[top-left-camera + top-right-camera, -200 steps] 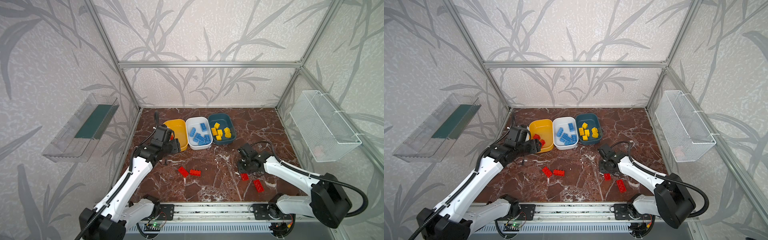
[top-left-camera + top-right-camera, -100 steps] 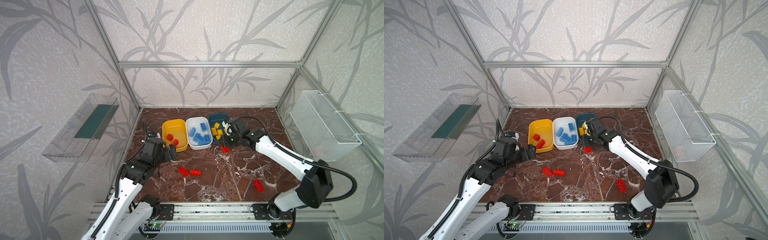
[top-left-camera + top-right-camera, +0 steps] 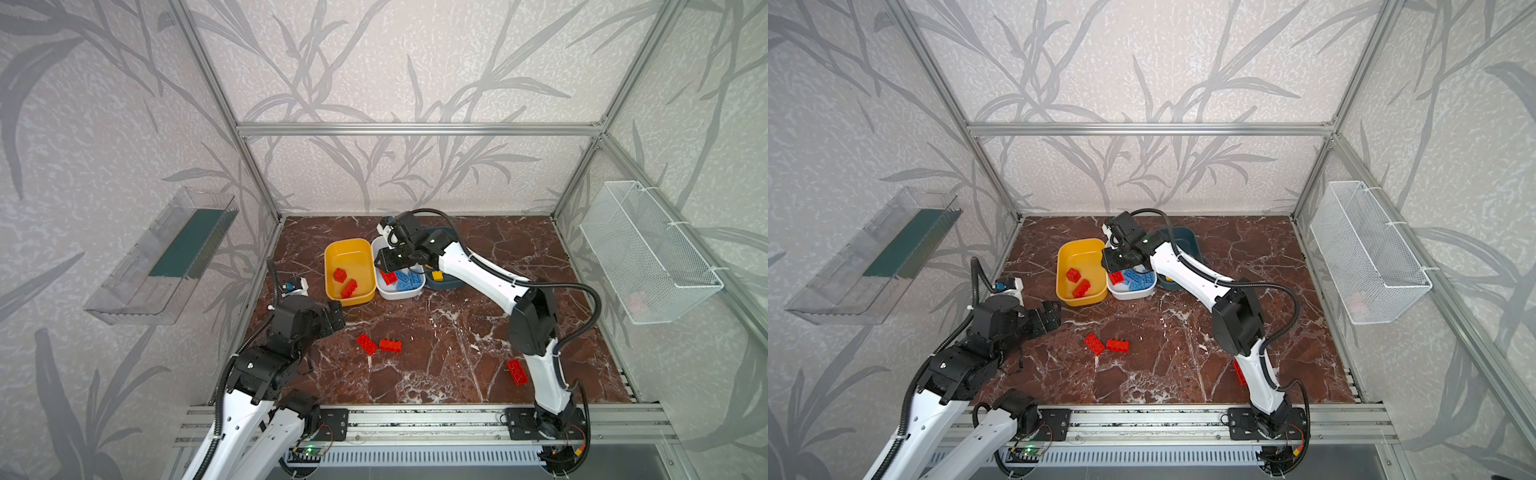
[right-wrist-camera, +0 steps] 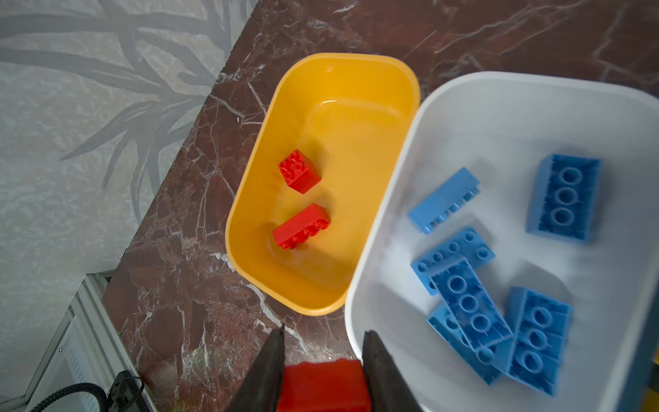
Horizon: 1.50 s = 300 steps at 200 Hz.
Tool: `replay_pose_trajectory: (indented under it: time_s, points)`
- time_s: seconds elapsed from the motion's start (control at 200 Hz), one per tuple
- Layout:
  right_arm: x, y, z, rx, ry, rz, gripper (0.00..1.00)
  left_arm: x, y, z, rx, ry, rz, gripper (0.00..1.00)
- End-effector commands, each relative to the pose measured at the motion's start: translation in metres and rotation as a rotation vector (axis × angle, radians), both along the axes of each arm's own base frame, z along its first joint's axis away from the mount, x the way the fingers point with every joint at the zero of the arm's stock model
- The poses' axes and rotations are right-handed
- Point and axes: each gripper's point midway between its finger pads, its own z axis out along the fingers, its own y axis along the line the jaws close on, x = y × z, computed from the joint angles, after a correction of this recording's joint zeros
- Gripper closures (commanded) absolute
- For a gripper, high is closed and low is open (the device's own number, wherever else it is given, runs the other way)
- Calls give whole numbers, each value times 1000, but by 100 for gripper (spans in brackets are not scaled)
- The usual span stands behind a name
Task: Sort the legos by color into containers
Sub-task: 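Lower the red brick into the yellow tub and open the right gripper, then grasp a red 2x4 brick on the table with the left gripper while right withdraws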
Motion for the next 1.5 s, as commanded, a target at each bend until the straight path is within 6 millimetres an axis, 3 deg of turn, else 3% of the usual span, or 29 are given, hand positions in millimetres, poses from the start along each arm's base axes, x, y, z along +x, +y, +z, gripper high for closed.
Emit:
replay_pose_trajectory:
  time_s: [0.0,0.185,0.435,0.655,0.795,0.98,1.165,1.369,1.494]
  points:
    - [-3,20,-5,-18,35,47,76,-3,8,-5,36,3,21,2]
    - [12,56,-25,11,62,63,72,-4,8,-6,36,2,18,2]
    - [23,71,-41,74,73,32,68,-3,4,-9,29,8,2,3]
    - [23,73,-37,88,65,39,36,-2,1,-12,32,23,-19,3]
    - [22,70,-24,91,44,50,32,2,-3,-21,39,67,-33,3]
    - [22,51,4,90,11,37,30,8,-19,-41,25,201,-79,2]
    - [22,14,29,95,-28,-12,29,16,-30,-65,-72,276,-24,2]
    - [14,-44,36,118,-83,-119,26,20,-30,-90,-125,324,86,2]
    - [5,-82,26,114,-71,-178,26,19,-34,-106,-158,366,132,3]
